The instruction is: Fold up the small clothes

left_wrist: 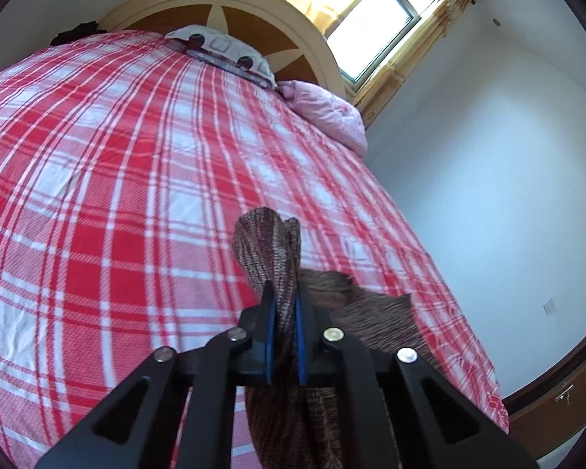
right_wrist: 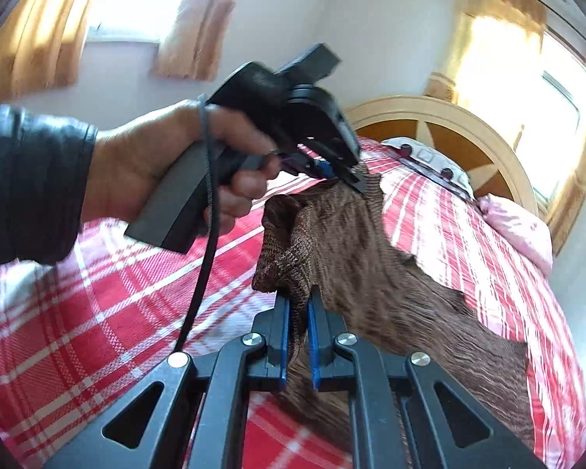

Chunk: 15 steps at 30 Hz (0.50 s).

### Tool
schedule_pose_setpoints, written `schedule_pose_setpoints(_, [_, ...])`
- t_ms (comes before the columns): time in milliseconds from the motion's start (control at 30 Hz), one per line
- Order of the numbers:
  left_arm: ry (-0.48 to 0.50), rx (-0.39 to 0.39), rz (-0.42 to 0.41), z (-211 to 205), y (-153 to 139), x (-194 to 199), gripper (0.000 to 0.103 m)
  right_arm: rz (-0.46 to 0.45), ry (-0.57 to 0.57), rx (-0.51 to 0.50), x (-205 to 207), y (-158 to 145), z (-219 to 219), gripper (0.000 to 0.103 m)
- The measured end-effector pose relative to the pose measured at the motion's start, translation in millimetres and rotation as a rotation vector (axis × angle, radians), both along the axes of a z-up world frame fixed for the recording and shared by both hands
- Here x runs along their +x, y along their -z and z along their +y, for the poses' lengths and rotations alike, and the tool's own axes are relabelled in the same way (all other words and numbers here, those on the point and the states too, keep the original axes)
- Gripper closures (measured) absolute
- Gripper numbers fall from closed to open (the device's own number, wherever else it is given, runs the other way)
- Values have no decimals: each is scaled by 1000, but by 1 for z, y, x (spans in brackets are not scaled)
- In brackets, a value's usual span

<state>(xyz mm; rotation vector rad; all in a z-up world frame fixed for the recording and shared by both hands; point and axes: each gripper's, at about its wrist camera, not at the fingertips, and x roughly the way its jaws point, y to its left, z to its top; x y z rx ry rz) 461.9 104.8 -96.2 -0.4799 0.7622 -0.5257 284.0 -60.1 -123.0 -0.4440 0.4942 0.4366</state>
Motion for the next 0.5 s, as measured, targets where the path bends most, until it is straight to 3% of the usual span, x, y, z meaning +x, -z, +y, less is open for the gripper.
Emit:
schedule_pose_setpoints(300, [62, -17, -70, -73, -40, 4, 95, -38, 94, 112, -12, -28, -63, 96])
schedule_pose_setpoints(500, [106, -17, -67, -128, -43, 13, 95, -19, 177, 200, -10, -36, -118, 96])
